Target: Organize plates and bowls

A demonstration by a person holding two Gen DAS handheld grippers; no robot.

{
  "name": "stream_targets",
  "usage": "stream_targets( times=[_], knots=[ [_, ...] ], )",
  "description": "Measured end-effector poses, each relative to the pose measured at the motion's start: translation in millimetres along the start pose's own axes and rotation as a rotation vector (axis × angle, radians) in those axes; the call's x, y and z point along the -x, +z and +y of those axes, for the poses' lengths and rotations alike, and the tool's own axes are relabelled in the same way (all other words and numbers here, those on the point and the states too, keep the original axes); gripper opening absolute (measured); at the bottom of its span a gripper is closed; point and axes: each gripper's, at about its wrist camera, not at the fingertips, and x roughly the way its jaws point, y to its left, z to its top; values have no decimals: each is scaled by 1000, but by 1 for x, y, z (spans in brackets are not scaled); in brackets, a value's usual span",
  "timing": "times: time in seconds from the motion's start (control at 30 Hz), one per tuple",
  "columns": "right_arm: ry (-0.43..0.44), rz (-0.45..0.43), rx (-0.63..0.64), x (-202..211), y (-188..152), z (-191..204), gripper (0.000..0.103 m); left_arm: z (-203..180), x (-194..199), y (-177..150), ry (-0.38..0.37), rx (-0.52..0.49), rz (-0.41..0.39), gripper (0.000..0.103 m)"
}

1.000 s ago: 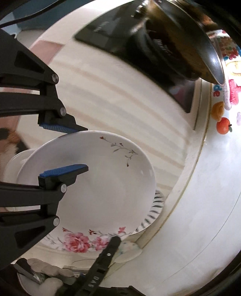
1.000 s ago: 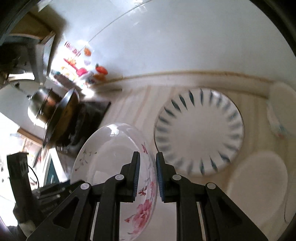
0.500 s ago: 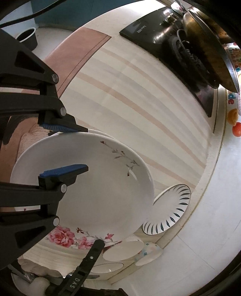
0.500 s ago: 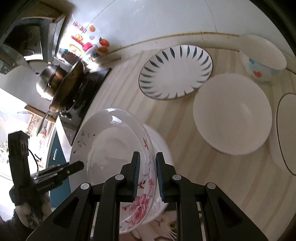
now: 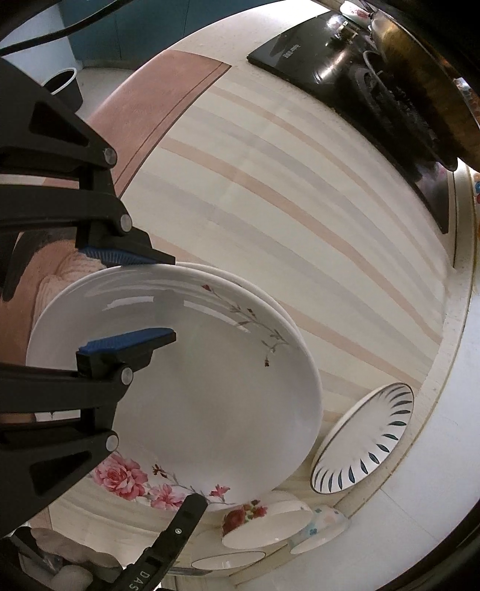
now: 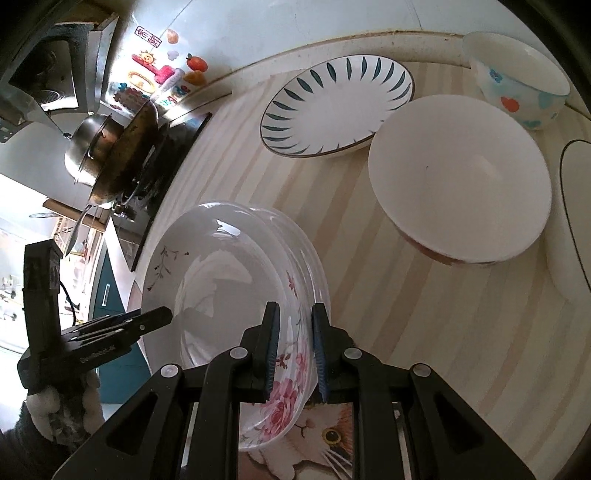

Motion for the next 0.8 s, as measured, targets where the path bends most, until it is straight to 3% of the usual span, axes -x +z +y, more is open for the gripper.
stream_targets(
  times=[0.5,0.8],
  knots=[
    [-47,33,-17,-17,11,6,19,-8,-13,7,51,-65,21,30],
    [-53,65,-51,-16,13,5,19,-8,-7,8,40,-62,38,30]
  ],
)
